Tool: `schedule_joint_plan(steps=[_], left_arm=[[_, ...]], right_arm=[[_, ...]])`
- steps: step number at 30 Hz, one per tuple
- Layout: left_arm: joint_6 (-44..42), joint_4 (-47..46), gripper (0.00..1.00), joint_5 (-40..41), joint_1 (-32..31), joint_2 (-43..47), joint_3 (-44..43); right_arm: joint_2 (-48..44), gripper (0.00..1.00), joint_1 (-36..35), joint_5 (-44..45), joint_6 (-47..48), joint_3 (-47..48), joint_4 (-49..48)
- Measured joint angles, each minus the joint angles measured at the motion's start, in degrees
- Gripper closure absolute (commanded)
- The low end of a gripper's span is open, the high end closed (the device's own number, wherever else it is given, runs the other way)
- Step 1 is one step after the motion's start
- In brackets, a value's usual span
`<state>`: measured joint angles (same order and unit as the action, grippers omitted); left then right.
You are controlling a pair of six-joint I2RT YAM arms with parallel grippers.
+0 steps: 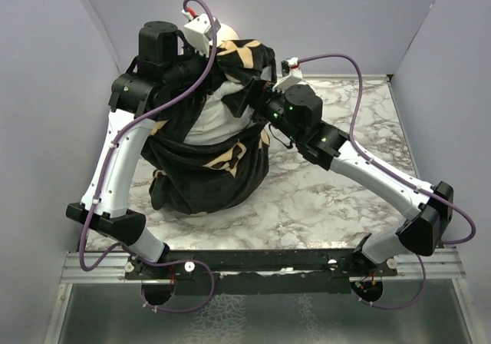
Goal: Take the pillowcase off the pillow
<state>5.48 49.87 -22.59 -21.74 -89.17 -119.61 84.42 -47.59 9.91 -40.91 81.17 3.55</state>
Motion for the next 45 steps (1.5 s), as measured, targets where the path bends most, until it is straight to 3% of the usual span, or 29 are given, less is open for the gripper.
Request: schedule_joint_plan(steps=[10,11,12,14,18,19,25,30,32,35,41,45], left_arm=[[-0.6,0.1,1.00,-5.0,2.3,0.0,-0.4],[-0.4,0.1,1.00,-6.1,2.8,0.0,-0.4],[-0.2,0.1,1.00,-7.1,3.2,0.0,-0.5],[0.4,0.3,1.00,-9.4,4.0,-0.2,-0.6],[1.4,1.0,1.00,-12.3,4.6,-0.8,-1.4],[1.5,1.6,1.00,-12.8,4.6,-1.0,-1.8],[-0.1,3.6,1.00,-11.2,4.5,-1.7,-5.6],[-4.0,-1.4,1.00,-4.2,4.1,0.7,-4.3],[-5.6,-3.8,0.93,-1.4,3.9,2.0,-3.2],[-6.9,-6.2,0.72,1.2,3.6,3.0,-2.9],[-8.0,-7.3,0.41,1.6,0.7,2.9,-3.0],[-8.1,-7.3,0.39,1.6,-1.1,2.6,-2.7]], right_arm=[[5.5,0.00,-0.1,-0.1,-6.1,1.2,-11.5],[5.5,0.04,-0.1,-0.3,-6.9,0.4,-13.0],[5.5,0.11,-0.1,-0.4,-7.5,-0.3,-14.3],[5.5,0.36,0.0,-0.8,-9.1,-2.1,-17.5],[7.1,0.95,0.4,-1.9,-11.9,-2.6,-21.7],[7.9,0.99,0.6,-2.2,-12.0,-2.2,-22.4],[9.2,0.99,0.8,-5.8,-11.0,-1.2,-25.9],[9.2,0.99,0.3,-12.4,-6.6,-1.2,-30.4],[9.2,0.99,-0.8,-15.2,-3.3,-0.9,-30.8],[9.7,0.99,-3.1,-17.8,1.7,0.8,-30.1],[10.9,0.99,-7.8,-19.9,11.7,4.3,-27.1],[11.5,0.99,-9.7,-21.5,15.9,5.5,-25.6]])
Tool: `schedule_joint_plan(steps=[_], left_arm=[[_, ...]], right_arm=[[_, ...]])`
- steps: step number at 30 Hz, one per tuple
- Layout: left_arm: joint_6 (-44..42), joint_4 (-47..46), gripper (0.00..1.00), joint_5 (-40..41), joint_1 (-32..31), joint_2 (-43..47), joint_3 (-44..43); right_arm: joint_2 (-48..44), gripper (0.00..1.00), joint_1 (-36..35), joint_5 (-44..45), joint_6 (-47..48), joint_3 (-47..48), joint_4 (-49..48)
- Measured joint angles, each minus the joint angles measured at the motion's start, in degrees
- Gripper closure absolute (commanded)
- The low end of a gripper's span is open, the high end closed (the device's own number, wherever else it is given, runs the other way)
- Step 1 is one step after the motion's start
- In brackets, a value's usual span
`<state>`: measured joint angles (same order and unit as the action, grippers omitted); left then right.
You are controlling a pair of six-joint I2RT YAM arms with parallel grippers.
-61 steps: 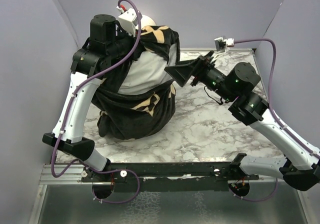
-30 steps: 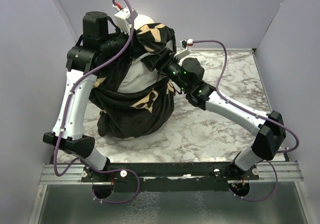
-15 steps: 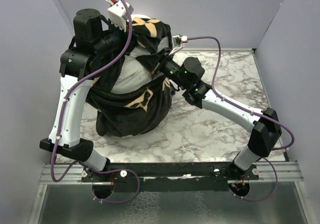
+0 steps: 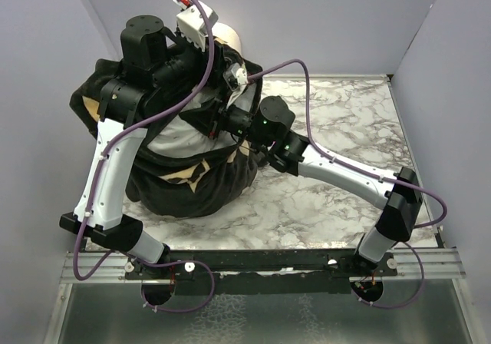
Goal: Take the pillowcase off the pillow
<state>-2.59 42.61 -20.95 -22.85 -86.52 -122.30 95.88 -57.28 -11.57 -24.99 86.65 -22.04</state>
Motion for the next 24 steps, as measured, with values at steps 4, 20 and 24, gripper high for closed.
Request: schedule_joint_plan(steps=[4,20,24], left_arm=[[0.9,0.0,0.60,0.8,-0.6,-0.3,0.0],[0.3,8.4,1.00,27.3,-1.6,-10.8,-9.0],[0.2,11.5,1.00,28.5,-1.0,-13.1,-10.8]], right_arm=[[0.1,0.99,-1.9,-0.7,3.9,0.4,1.0],[-20.2,0.99,-12.5,7.6,20.2,-23.8,-2.2],[-27.4,0.99,-12.7,12.5,20.8,-30.4,-2.6]])
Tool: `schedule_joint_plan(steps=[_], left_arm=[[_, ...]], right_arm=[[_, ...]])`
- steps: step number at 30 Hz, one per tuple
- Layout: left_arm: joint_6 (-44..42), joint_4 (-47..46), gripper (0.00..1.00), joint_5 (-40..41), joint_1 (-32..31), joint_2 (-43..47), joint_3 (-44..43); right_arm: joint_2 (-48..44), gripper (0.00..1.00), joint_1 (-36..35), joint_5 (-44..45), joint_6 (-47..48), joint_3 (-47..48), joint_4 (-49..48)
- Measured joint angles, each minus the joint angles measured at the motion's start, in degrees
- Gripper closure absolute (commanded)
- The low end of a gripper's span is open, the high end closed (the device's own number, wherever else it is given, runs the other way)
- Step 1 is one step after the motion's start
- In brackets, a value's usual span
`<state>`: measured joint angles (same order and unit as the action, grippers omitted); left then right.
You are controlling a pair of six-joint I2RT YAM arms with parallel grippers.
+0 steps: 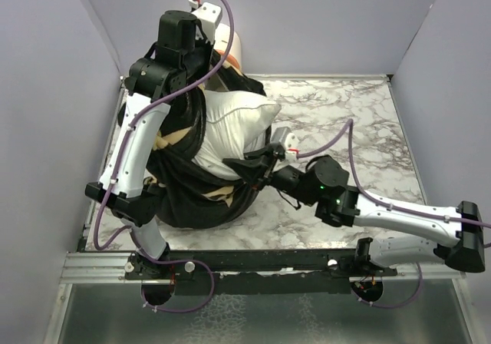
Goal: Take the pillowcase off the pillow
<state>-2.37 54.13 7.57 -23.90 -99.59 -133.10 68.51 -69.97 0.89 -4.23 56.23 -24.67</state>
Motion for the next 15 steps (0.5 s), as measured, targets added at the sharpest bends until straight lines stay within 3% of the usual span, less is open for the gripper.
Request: schedule_joint_plan(steps=[6,7,10,11,14,15], left_arm=[[-0.7,2.2,0.96,-3.3,4.4,1.3,1.1],[-1.2,2.2,0.90,-3.8,5.3,2.0,1.4],[-3.1,1.9,0.50,-5.0,7.1,4.2,1.6],[-4.2,1.6,0.40,-5.4,7.5,5.1,1.6],[-6.3,0.8,0.25,-7.1,8.6,7.9,1.0],[-6.6,0.7,0.16,-7.9,8.9,8.6,0.2]], right_arm=[[-6.2,0.99,-0.8,13.6,1.5,-4.7,-0.5],[-6.1,0.99,-0.5,15.1,1.8,-4.1,-0.1],[-4.3,0.99,3.0,18.0,2.1,0.0,2.5],[-3.1,0.99,5.0,18.4,2.1,2.2,3.5],[1.7,0.99,9.1,20.8,3.1,9.2,5.3],[3.9,0.99,9.8,22.1,4.4,11.8,5.4]])
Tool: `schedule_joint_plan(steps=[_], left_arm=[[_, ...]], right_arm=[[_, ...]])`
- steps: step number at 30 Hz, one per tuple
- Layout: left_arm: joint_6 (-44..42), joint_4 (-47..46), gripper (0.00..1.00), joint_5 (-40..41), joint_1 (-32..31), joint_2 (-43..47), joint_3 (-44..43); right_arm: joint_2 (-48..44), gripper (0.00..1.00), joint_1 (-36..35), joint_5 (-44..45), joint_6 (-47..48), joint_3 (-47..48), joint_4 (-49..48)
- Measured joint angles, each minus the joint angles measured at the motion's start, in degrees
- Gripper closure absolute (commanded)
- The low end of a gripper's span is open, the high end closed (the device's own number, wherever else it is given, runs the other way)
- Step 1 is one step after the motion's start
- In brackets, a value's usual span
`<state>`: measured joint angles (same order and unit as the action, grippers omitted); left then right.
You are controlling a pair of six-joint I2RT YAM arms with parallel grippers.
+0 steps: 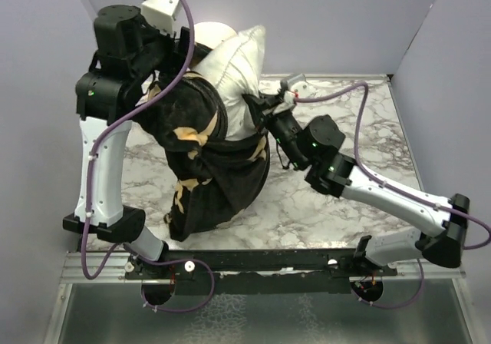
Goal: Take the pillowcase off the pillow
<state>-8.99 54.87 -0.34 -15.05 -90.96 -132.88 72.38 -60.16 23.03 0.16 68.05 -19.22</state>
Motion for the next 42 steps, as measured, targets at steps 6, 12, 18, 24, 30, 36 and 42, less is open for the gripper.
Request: schedule_joint_plan(steps=[6,12,18,24,30,36,42], left_arm=[[-0.7,-1.9,0.01,-7.1,0.4,6.4,-0.7],[-2.3,-15.6,0.01,-4.2,0.4,17.9,10.2],[-4.0,-26.9,0.02,-2.4,0.4,23.4,16.3],[-2.6,-15.1,0.04,-14.5,0.4,19.3,9.5],[-2.3,-9.4,0.03,-18.1,0.4,16.5,16.7],[-2.6,-10.4,0.04,-15.9,0.6,15.6,20.6],[-3.3,-15.0,0.04,-13.1,0.6,18.0,29.6]], right_arm=[[13.4,0.99,0.7,6.6,8.8,14.3,-0.9],[22.8,0.99,0.7,10.8,16.6,24.1,-1.5],[25.0,0.99,1.4,13.9,22.8,29.0,-1.9],[25.0,0.99,1.7,15.6,25.7,32.3,-1.9],[26.8,0.99,1.8,17.0,24.8,35.1,-0.2],[28.6,0.99,2.1,17.2,20.9,35.8,2.6],[28.6,0.99,2.0,17.0,18.4,35.8,3.8]])
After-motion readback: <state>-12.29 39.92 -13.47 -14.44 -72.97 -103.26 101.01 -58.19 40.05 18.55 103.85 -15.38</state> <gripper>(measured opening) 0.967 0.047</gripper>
